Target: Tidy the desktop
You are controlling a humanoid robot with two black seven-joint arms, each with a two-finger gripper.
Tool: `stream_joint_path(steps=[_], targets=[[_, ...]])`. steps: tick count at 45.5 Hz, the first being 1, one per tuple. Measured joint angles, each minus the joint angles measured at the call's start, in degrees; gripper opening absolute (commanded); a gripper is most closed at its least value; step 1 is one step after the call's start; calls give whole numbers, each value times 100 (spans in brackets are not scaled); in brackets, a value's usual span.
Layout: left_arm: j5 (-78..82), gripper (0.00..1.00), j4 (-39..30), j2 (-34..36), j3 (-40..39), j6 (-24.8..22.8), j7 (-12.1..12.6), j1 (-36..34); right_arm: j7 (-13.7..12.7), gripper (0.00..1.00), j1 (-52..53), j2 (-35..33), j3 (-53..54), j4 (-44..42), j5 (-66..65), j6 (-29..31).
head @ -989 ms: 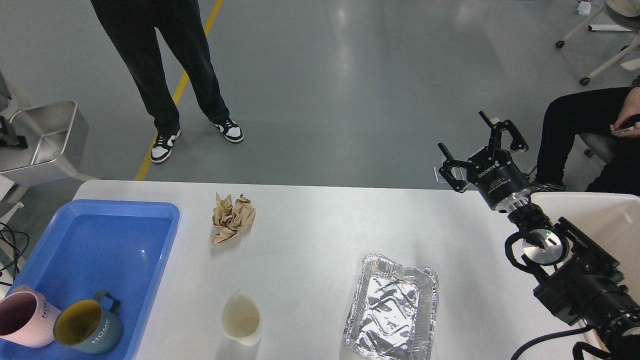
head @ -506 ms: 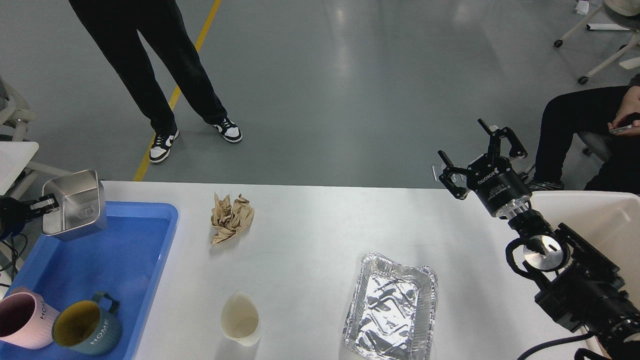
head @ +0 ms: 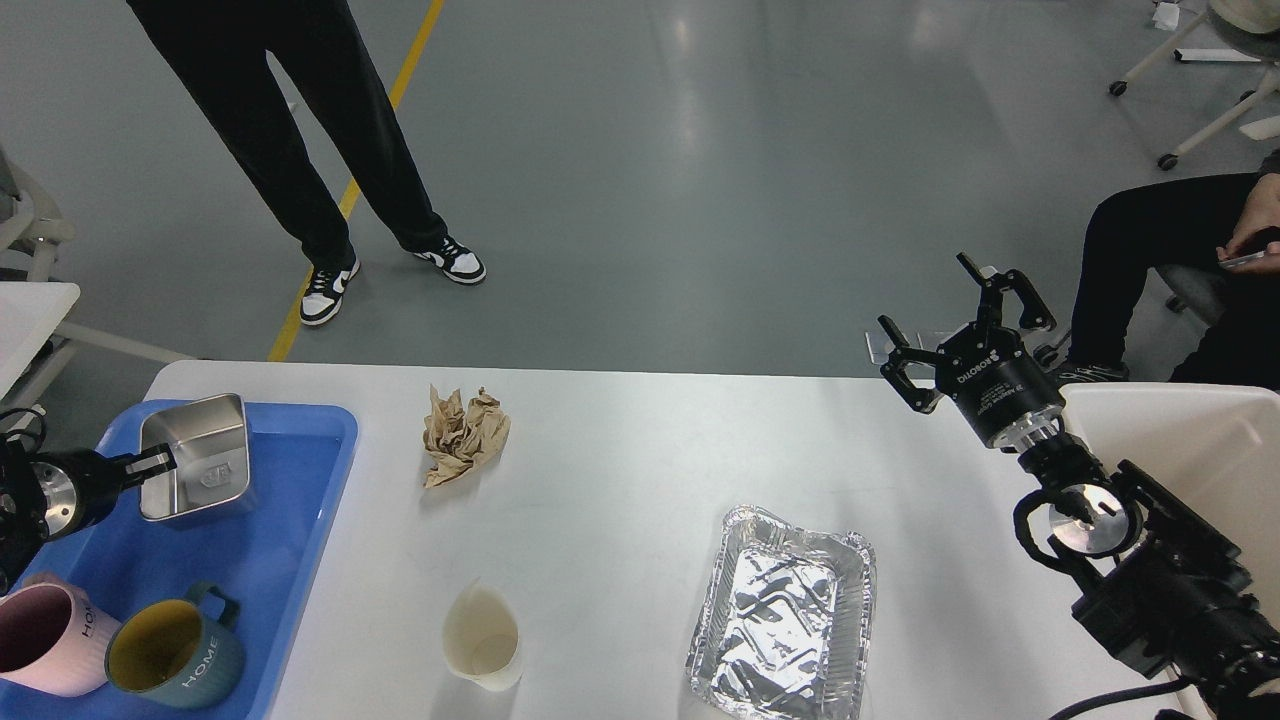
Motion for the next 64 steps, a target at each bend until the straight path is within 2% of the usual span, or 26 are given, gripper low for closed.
stream_joint_path(steps=[9,20,27,30,34,37,43,50,59,64], targets=[[-32,10,34,-63,33,221,-23,191,0,100,-9,-2,0,9,0,9],[-337,28,100,-118,97,394,-31,373,0,100,-9,-2,0,9,0,10],[-443,44,113,-121,112,443,-68,387,0,100,-9,1,0,9,0,10],[-513,60,113,-117,112,453,-85,387,0,100,-9,1,0,13,0,10],[-565,69,113,-78,112,453,-125,385,0,100,-10,1,0,22,0,10],[-615,79,113,-46,108,452,-190,351,0,100,-9,1,0,45,0,10],[-848,88,111,60,100,331,-390,184,0,100,-9,1,0,80,-1,9],[-958,92,106,383,117,-303,-719,-350,0,100,9,1,0,86,-2,3],[-1129,95,102,999,59,-1657,-1305,-1459,0,100,52,33,0,87,-2,-8],[-1548,95,102,1138,94,-2303,-1390,-2061,0,100,72,49,0,87,-2,-16]])
